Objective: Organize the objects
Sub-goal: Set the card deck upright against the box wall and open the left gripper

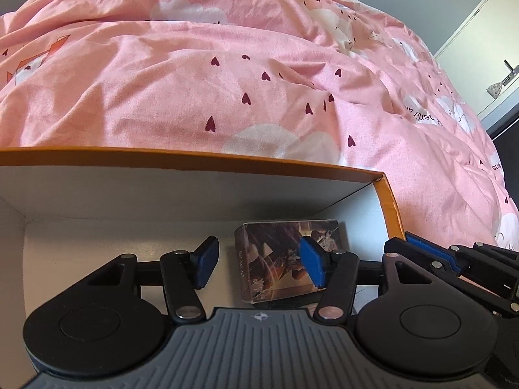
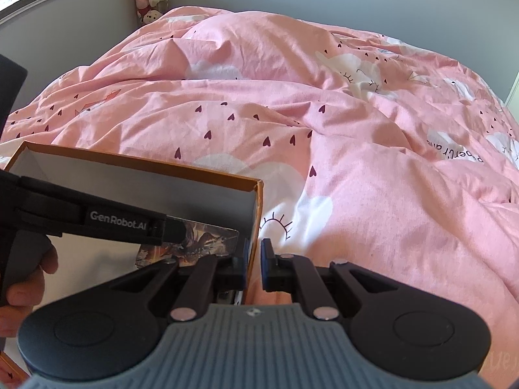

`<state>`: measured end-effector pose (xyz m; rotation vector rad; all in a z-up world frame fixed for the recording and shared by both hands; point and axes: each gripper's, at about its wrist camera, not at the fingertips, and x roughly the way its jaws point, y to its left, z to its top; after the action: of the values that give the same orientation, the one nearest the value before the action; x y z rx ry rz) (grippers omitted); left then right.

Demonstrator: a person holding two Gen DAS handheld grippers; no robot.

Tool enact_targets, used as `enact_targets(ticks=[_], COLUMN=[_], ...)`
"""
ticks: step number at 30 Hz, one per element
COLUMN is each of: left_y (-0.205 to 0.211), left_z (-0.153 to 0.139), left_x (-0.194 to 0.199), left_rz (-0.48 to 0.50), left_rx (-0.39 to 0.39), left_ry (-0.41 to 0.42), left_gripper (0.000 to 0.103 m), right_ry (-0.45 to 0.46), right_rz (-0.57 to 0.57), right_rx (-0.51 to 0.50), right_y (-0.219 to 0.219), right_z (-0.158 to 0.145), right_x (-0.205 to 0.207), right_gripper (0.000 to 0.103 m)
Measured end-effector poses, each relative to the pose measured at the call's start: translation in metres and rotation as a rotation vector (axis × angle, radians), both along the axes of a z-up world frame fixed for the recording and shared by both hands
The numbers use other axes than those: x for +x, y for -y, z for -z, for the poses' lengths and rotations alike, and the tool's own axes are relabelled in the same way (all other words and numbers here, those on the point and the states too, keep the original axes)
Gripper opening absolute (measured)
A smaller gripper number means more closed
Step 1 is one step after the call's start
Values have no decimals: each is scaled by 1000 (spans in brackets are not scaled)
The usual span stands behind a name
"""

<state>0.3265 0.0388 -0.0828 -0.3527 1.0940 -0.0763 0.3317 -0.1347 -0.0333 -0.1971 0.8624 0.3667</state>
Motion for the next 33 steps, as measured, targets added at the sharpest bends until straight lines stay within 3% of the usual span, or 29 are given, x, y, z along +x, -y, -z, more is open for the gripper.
enact_targets(ticks=[3,8,22,27,31,33], left_y=[-3,-3,-4,1,2,6], left_z=[6,8,5,3,6,7], left_x=[-1,-3,-3,-9,-15,-17], left_rz=[15,5,-3,17,21,34], left_rx=[-37,-95,-102,-63,-103,-83], left_ry=[-33,-25,-19,-45,-60,-50], left_gripper=[37,23,23,23,23,27], right_ry=[-4,-12,-22,-24,-20,-21], right_rz=[-1,-2,-20,-22,-26,-35], right_rx=[4,0,-7,-10,-13,-14], right_y=[-1,0,1,2,2,2], right_z=[1,2,6,6,5,5], right_x=[-1,-4,-4,-6,-11,-13], right_gripper=[8,8,11,11,11,12])
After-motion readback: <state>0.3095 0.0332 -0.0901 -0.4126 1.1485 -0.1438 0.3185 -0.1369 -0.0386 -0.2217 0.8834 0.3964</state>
